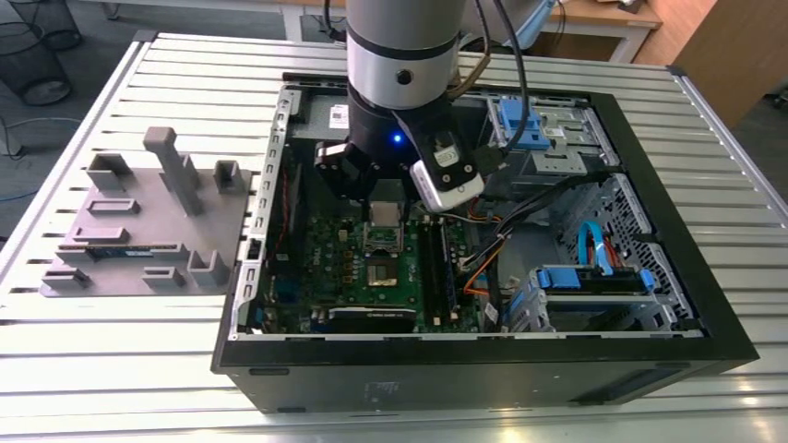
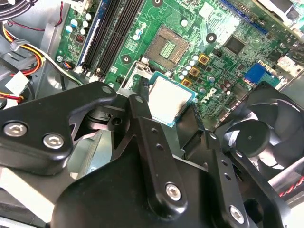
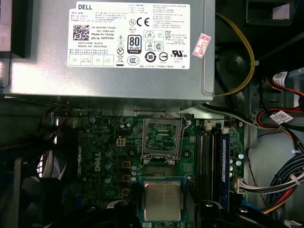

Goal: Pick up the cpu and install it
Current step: 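Pick up the cpu and move it towards the insertion slot, then place the cpu into insertion slot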

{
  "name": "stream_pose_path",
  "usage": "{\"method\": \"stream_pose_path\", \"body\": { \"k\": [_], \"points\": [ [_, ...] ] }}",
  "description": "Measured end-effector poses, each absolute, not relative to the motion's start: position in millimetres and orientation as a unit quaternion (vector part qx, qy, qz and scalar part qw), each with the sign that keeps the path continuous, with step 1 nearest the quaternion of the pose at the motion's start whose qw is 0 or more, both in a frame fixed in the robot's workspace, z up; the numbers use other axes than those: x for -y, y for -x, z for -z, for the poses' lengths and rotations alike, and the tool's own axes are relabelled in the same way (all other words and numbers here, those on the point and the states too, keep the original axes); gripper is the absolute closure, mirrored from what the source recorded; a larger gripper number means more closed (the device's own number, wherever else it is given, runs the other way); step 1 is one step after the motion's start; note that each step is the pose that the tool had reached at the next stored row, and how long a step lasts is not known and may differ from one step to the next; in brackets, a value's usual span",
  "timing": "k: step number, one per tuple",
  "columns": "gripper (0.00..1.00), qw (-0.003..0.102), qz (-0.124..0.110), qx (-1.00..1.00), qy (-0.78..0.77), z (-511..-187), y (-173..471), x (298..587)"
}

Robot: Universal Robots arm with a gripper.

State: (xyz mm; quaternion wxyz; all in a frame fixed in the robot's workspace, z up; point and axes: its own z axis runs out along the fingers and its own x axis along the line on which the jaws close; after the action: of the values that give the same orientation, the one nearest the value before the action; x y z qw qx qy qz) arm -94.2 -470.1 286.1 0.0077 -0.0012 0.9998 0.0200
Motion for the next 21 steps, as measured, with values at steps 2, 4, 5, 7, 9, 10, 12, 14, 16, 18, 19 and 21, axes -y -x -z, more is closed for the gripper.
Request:
{"method": "stream_pose_path", "body": {
  "k": [2,4,5,7,9,10,12,14,16,18,19,21],
  "points": [
    [0.53,0.008,-0.020,-1.000,0.001,-286,94,470],
    [0.53,0.008,-0.020,-1.000,0.001,-285,94,470],
    [0.53,0.008,-0.020,-1.000,0.001,-285,94,470],
    [0.53,0.008,-0.020,-1.000,0.001,-284,94,470],
    [0.53,0.008,-0.020,-1.000,0.001,-283,94,470],
    [0.53,0.008,-0.020,-1.000,0.001,-283,94,470],
    [0.53,0.008,-0.020,-1.000,0.001,-275,94,470],
    [0.53,0.008,-0.020,-1.000,0.001,-272,94,470],
    [0.53,0.008,-0.020,-1.000,0.001,-268,94,470],
    [0.53,0.008,-0.020,-1.000,0.001,-266,94,470],
    [0.53,0.008,-0.020,-1.000,0.001,-266,94,470],
    [0.53,0.008,-0.020,-1.000,0.001,-265,94,470]
  ]
}}
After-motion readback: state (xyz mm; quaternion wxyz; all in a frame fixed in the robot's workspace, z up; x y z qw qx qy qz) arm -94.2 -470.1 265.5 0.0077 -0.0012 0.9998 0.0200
